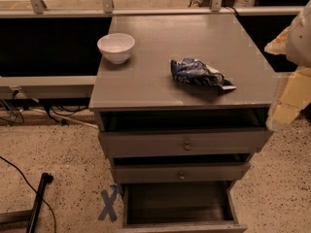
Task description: Place blue chip bag into bottom drawer
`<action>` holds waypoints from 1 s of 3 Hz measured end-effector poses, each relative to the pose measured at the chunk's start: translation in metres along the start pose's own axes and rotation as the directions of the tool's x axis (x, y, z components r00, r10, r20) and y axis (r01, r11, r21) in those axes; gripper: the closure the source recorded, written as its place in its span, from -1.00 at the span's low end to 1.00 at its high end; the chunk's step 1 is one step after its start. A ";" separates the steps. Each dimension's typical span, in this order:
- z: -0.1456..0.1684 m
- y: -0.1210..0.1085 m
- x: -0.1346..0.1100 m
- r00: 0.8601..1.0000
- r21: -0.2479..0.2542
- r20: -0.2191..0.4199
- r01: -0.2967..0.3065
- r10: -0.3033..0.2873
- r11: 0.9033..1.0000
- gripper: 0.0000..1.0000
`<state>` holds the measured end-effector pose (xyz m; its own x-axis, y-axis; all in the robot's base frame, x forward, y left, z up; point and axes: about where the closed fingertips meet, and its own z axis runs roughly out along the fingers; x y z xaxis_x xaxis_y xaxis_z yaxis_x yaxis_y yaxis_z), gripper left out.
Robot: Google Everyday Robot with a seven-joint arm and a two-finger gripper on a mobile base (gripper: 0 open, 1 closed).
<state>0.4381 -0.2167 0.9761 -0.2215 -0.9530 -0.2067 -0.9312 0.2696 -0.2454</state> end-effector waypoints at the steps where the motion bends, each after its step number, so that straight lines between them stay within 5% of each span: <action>1: 0.000 0.000 0.000 1.000 0.000 0.000 0.000 0.000 1.000 -1.00; 2: 0.006 -0.011 -0.005 1.000 0.021 0.017 0.010 -0.010 1.000 -1.00; 3: 0.052 -0.053 -0.019 0.998 0.059 0.054 -0.016 0.013 0.998 -1.00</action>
Offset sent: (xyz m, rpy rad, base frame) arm 0.0306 0.0041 -0.0114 0.0196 -0.0408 0.0225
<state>0.5071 -0.2056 0.9439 -0.2174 -0.9407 -0.2603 -0.9087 0.2924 -0.2978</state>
